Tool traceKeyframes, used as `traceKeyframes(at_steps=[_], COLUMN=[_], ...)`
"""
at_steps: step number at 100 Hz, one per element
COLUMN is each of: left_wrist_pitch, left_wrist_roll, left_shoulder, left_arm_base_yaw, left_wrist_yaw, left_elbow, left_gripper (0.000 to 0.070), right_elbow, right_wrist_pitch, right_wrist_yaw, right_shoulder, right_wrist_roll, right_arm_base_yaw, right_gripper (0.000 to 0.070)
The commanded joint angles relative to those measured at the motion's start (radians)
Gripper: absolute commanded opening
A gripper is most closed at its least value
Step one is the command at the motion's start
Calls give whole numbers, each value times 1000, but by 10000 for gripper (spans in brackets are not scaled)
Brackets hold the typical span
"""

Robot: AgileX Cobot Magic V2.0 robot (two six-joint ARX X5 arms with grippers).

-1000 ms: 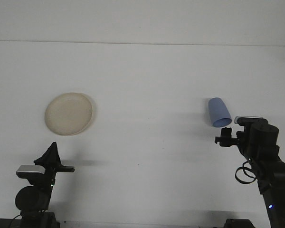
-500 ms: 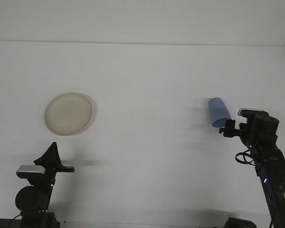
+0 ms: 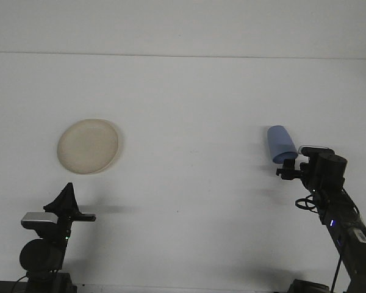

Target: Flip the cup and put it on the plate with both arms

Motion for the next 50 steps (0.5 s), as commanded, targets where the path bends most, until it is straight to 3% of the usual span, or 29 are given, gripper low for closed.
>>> traceKeyframes(at_steps=[1,37,50], left_wrist_pitch=[10,10,10], left_wrist_roll=[1,1,1], left_shoulder=[-2,-2,-2], left_arm_base_yaw=[0,0,0], left_wrist_yaw=[0,0,0], left_elbow=[-20,-20,-20], left_gripper=[13,13,13], right_elbow=[0,0,0], right_wrist_pitch=[43,291,343], right_wrist_yaw=[-23,-57,-97], right_shoulder=[51,216,255], right_wrist_roll=[-21,-30,-46], right_arm_base_yaw=[-5,-16,-23], right_gripper=[455,453,401])
